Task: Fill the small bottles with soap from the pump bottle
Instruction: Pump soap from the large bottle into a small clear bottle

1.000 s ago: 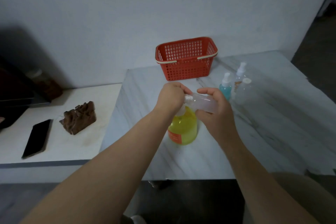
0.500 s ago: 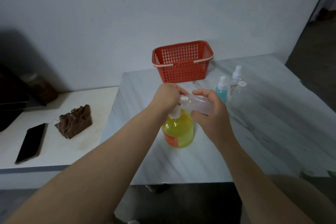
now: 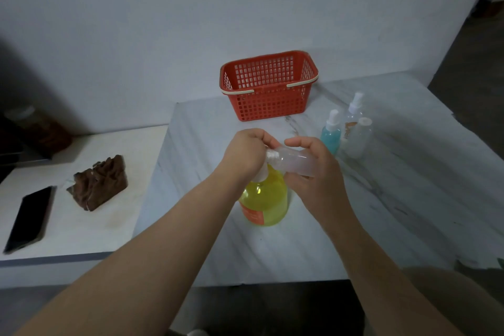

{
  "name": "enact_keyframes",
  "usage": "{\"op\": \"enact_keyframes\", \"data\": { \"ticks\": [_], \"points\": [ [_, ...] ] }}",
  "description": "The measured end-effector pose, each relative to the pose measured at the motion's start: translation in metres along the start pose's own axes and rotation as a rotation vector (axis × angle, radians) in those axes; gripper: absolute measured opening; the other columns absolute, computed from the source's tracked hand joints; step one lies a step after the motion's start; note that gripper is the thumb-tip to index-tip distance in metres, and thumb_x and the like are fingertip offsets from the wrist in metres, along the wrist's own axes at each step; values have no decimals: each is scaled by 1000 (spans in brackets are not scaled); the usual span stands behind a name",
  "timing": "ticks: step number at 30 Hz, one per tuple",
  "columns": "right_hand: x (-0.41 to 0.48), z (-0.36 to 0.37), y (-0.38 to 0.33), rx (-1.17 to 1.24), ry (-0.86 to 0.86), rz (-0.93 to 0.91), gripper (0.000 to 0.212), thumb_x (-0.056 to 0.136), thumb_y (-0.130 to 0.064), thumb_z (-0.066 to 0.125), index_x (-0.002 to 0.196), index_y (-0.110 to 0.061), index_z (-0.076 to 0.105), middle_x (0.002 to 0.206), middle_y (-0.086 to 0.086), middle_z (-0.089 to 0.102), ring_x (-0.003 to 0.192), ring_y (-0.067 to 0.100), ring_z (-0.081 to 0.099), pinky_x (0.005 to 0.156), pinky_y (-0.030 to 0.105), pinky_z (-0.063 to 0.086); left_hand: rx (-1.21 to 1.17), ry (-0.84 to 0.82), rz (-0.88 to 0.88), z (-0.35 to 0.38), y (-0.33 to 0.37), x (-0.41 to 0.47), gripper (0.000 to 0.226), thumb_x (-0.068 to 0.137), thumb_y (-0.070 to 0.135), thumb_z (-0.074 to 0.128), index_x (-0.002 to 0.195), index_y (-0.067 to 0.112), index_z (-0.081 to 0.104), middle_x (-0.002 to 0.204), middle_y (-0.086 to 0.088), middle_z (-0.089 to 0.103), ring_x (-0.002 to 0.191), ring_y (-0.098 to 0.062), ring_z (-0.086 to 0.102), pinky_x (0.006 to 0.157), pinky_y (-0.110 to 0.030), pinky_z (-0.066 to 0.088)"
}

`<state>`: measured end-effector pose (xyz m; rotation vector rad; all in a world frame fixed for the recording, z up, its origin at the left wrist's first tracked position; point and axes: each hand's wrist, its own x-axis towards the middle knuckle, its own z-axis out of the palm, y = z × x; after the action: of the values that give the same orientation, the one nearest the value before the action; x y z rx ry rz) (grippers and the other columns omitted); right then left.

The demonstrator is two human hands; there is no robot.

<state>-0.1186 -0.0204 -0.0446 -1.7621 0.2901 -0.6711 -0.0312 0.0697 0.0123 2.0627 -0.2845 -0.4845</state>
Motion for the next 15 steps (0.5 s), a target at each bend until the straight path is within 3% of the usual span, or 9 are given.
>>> {"op": "enact_keyframes", "data": {
  "ticks": [9,13,15],
  "points": [
    [-1,-1,-1,-14,12,-40,45,66,8,69,101,-20,59,93,-16,61,80,-6,58,66,5,40,-4,25,-12,0,8,-6,38,76,-14,37,64,14,59,69,-3,59,67,-16,53,60,-24,43],
    [-1,-2,-6,3,7,-66,45,66,9,67,101,-19,58,95,-16,61,82,-8,58,68,5,40,-31,-9,-2,-4,16,-12,37,82,-12,36,65,14,58,68,-2,56,63,-13,50,53,-20,39],
    [-3,-3,-8,16,0,-69,42,63,0,63,100,-20,58,95,-16,61,82,-7,57,68,4,40,-82,11,15,-7,18,-14,36,83,-8,36,68,13,61,71,-3,59,65,-13,50,49,-19,35]
  ]
}}
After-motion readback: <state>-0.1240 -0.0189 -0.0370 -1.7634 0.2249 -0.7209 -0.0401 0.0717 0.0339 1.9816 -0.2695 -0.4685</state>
